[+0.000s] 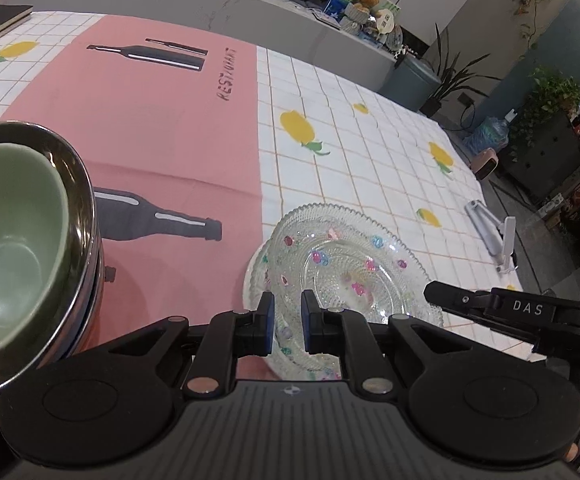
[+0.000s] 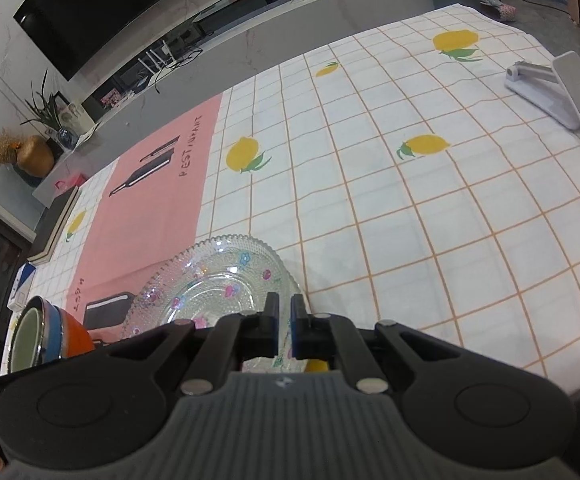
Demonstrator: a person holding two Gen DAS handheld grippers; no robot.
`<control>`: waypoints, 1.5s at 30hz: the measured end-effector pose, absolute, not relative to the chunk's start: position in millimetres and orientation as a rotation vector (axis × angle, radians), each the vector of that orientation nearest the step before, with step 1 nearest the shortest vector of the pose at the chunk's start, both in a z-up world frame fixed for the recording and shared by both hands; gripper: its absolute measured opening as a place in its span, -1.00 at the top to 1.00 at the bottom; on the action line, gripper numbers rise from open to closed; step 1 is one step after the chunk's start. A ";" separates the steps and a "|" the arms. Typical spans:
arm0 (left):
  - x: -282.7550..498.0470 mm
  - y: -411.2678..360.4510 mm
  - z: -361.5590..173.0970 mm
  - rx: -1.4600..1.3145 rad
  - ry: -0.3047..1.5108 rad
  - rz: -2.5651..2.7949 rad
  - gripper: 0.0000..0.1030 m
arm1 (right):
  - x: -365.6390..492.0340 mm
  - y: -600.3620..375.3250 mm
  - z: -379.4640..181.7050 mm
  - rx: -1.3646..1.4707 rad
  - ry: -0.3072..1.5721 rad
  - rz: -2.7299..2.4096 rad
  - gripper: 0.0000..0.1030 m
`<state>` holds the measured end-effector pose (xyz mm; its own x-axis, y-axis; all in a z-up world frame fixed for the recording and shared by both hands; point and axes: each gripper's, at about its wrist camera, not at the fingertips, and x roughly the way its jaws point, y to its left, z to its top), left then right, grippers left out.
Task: Organize plates and bowls
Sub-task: 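Lift the clear glass plate with the right gripper and carry it to the flower-dotted plate, then lower the clear plate onto the plate stack and open the right gripper, then move both grippers to the rim of the nested steel, blue and orange bowls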
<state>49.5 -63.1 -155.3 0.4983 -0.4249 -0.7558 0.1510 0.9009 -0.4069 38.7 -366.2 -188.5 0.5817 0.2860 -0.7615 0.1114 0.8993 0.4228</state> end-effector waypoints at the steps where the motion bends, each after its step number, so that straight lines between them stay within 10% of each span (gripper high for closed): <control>1: 49.1 -64.3 -155.9 -0.299 0.994 -0.354 0.71 | 39.2 -365.6 -189.7 0.451 0.955 0.104 0.95; 30: 48.0 -74.1 -161.9 -0.200 1.021 -0.320 0.72 | 38.2 -348.9 -196.9 0.288 0.974 0.094 0.94; 45: 29.3 -78.7 -114.0 -0.111 0.870 -0.363 0.42 | 22.1 -340.9 -175.4 0.266 0.869 0.074 0.33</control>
